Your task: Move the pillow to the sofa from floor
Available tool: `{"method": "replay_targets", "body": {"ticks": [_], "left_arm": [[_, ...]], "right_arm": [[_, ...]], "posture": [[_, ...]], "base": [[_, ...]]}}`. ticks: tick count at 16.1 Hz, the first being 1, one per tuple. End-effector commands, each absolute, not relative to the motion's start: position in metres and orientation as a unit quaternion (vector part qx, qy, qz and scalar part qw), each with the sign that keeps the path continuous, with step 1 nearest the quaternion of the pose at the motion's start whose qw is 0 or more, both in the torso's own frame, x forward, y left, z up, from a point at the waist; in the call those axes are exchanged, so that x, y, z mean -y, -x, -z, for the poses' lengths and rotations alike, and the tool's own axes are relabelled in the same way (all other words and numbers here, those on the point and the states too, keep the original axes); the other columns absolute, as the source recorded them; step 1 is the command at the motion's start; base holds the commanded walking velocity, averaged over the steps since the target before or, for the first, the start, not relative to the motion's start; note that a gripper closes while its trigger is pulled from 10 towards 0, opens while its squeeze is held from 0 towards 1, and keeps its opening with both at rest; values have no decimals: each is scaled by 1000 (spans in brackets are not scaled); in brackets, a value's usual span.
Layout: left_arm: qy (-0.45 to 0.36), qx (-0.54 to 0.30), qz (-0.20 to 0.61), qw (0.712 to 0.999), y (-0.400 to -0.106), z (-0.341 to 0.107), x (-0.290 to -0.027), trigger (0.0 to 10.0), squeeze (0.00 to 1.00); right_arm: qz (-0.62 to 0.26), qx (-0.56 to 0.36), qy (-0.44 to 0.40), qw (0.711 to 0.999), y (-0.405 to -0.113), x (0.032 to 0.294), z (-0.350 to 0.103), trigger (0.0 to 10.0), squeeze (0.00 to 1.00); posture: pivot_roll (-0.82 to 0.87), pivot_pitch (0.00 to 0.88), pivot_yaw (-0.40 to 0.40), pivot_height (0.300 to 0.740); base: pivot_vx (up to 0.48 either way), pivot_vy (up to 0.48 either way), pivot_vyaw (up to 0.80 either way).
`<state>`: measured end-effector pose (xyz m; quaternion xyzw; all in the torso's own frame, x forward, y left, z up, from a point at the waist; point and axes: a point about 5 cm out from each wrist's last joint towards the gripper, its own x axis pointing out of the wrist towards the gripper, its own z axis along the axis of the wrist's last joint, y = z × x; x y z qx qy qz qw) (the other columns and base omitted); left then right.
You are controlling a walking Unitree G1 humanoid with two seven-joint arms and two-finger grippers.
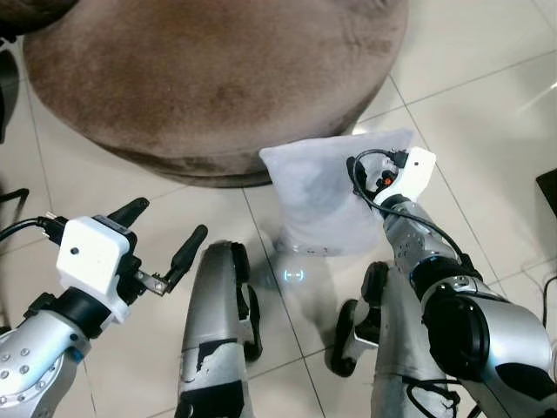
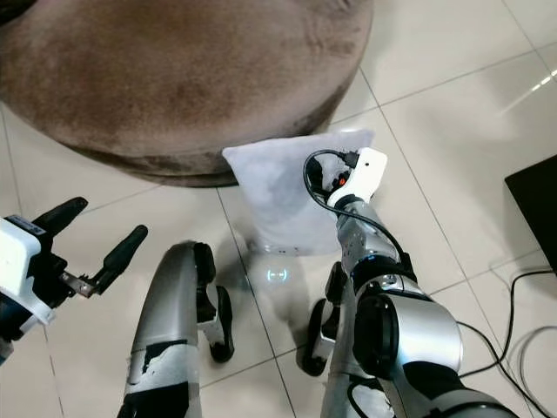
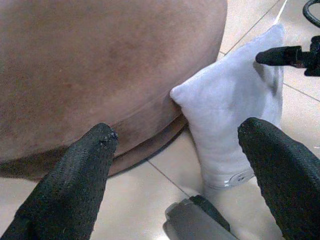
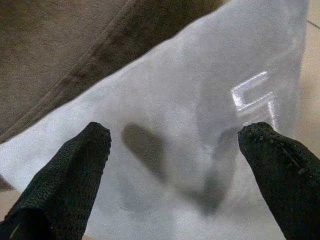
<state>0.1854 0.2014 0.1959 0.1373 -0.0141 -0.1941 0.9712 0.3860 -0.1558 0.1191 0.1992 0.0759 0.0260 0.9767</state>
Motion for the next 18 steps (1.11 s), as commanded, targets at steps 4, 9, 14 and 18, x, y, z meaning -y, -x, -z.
{"method": "replay_targets", "body": {"ticks": [4,9,14,18], "left_arm": [[-145,0,197,970,-175,-201,-205,10000,0],[-117,-9,248,961,-167,-203,-192,10000,0],[-138,-56,275,950,-160,-189,-196,10000,0],[-151,-73,259,951,-161,-182,-205,10000,0]], "right_arm": [[55,-124,-190,972,-380,162,-103,10000,1000],[31,-182,-242,953,-371,140,-82,10000,0],[36,-172,-294,940,-368,140,-79,10000,0],[21,-167,-283,944,-370,139,-82,10000,0]], "posture": [[487,524,77,563],[499,520,93,563],[492,520,106,563],[489,514,110,563]], "base": [[0,0,0],[0,0,0],[0,0,0],[0,0,0]]}}
